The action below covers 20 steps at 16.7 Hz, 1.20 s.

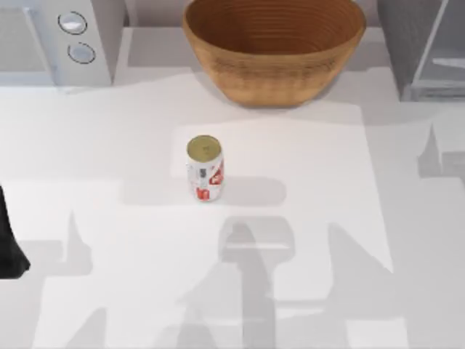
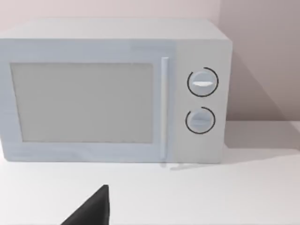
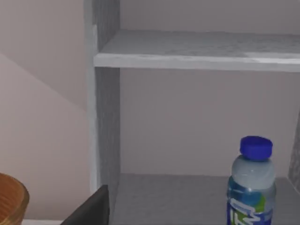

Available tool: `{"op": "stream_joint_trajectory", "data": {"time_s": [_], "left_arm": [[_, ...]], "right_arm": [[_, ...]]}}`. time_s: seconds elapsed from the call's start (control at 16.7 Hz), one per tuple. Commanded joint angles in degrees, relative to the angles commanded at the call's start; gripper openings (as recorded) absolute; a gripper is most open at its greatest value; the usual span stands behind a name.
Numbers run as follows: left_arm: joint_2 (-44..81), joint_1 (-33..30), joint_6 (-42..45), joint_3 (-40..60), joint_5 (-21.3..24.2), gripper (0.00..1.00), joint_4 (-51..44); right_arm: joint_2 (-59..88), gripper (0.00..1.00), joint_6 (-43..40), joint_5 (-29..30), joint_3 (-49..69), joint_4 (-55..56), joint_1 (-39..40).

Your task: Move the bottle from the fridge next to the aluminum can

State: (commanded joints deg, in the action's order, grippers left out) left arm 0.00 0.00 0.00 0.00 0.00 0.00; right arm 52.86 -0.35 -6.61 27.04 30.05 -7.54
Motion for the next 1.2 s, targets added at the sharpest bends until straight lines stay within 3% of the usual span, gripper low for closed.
{"op": "stream_joint_trajectory", "data": {"time_s": [0.6,0.84,1.2], "left_arm": [[0.0,0.0,0.0,0.0,0.0,1.0,0.0],[0.0,0.0,0.0,0.0,0.0,1.0,0.0],[0.0,0.0,0.0,0.0,0.0,1.0,0.0]], "right_arm": [[60.97,1.0,-0.34,-6.43,26.32,29.26,-7.34],[71.74,1.0,-0.41,-7.76,31.76,35.3,-8.86],[73.51,1.0,-0.42,-7.99,32.69,36.33,-9.12]]}}
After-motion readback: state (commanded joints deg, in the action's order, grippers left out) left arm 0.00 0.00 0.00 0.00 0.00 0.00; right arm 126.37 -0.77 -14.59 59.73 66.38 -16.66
